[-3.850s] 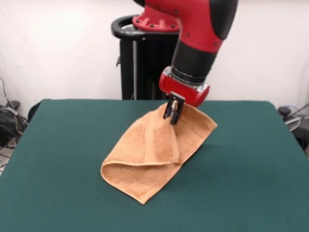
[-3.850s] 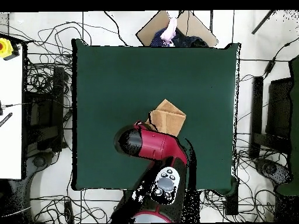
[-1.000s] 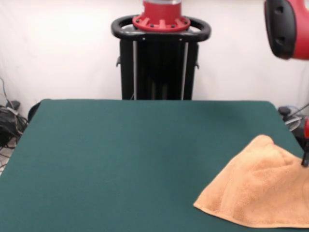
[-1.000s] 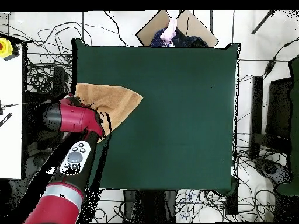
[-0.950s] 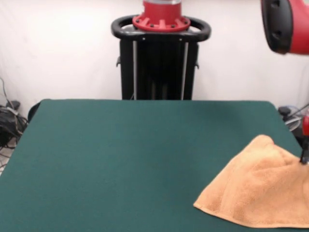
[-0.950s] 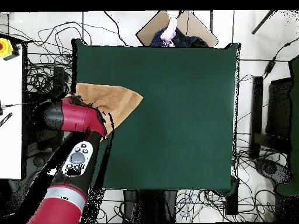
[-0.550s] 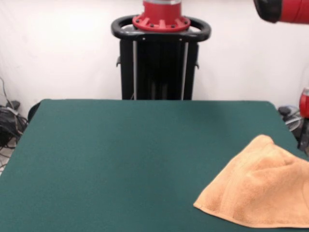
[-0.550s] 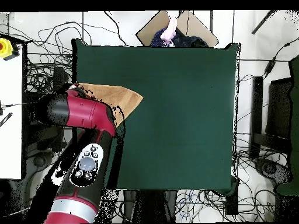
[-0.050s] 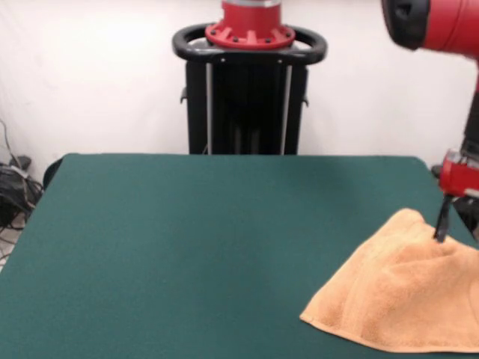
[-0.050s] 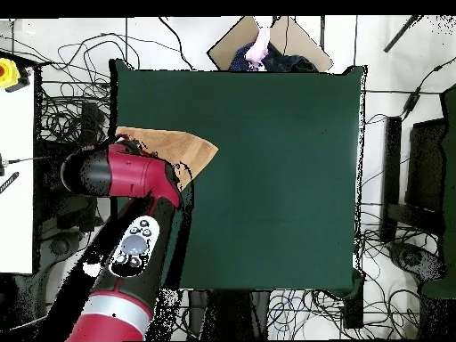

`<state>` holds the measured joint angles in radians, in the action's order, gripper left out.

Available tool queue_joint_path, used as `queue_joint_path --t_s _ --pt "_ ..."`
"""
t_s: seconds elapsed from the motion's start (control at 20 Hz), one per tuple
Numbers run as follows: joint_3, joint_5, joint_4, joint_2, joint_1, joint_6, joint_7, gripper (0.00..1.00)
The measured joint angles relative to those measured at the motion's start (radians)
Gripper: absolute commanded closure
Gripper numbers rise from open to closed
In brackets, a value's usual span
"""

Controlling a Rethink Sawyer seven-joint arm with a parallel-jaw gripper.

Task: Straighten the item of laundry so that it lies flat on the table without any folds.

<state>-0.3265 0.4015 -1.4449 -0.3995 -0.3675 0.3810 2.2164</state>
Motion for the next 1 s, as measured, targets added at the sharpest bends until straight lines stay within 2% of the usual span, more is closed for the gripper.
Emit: queue_joint_path --t_s 0.25,0.6,1.0 --pt "0.005 -0.092 -0.02 0.051 0.012 -0.062 0.0 0.0" --pt "0.007 -0.175 -0.06 0.064 0.028 -0.094 0.0 0.0" --pt "0.058 -0.282 -0.088 0.088 0.128 -0.157 0.0 0.0"
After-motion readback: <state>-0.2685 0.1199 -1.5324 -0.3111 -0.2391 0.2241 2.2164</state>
